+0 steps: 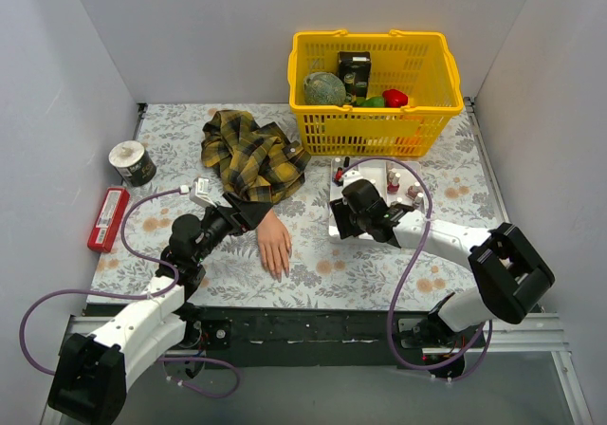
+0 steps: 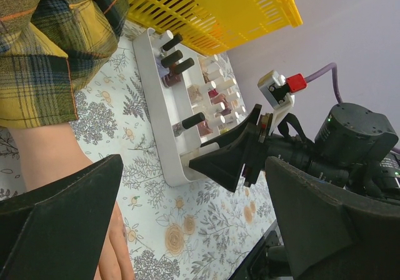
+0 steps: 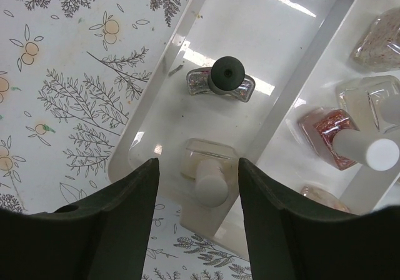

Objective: Paint the nails

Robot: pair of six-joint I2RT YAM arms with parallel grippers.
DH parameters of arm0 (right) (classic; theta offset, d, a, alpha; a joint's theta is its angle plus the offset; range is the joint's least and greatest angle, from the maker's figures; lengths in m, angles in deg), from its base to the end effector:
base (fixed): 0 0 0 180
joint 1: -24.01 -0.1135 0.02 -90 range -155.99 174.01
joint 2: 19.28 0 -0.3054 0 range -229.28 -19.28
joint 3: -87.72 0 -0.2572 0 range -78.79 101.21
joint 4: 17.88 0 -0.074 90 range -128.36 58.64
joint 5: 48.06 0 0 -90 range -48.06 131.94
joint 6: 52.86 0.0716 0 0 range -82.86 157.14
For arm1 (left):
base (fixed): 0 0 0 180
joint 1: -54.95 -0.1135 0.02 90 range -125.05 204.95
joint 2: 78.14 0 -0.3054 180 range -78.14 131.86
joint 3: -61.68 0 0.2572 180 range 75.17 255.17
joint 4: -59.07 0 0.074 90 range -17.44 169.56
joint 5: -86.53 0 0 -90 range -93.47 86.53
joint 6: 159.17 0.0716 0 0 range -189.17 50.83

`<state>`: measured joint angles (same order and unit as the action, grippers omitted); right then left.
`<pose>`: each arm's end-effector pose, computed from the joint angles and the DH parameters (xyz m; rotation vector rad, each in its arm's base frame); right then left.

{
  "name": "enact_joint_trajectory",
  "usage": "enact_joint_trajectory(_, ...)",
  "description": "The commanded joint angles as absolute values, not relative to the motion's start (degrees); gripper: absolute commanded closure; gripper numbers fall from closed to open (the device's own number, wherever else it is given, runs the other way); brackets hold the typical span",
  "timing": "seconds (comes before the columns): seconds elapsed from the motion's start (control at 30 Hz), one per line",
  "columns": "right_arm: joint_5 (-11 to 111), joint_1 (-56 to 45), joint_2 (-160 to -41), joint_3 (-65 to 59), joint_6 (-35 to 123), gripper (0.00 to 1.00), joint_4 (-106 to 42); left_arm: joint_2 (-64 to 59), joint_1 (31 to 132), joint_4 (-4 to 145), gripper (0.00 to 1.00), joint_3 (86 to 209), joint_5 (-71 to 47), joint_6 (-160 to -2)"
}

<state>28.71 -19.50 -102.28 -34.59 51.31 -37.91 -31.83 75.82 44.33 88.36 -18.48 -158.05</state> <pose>0.2407 0.2059 0.2045 -0.4856 2.2960 0.2263 0.1746 -0.0864 0.2357 -0.8867 1.7321 -1.5970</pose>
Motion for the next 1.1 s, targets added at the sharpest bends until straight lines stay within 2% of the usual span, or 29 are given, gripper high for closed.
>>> enact_joint_trajectory(0.0, 30.2, -19.3, -103.2, -32.5, 51.0, 0.40, -37.5, -32.1, 76.2, 44.7, 0.02, 90.5, -18.1, -157.2)
enact_joint_trajectory(0.33, 28.8, -19.3, -104.8, -31.9, 51.1, 0.41, -38.6, -31.9, 76.4, 44.4, 0.02, 90.5, -18.2, -157.2)
enact_joint_trajectory(0.77, 27.0, -19.3, -105.2, -31.6, 51.0, 0.54, -38.6, -31.7, 76.5, 44.5, 0.02, 90.6, -18.5, -157.2)
enact_joint_trajectory(1.07, 26.5, -19.4, -102.2, -32.2, 50.8, 0.57, -38.6, -31.8, 76.6, 44.6, 0.02, 90.7, -18.5, -157.1)
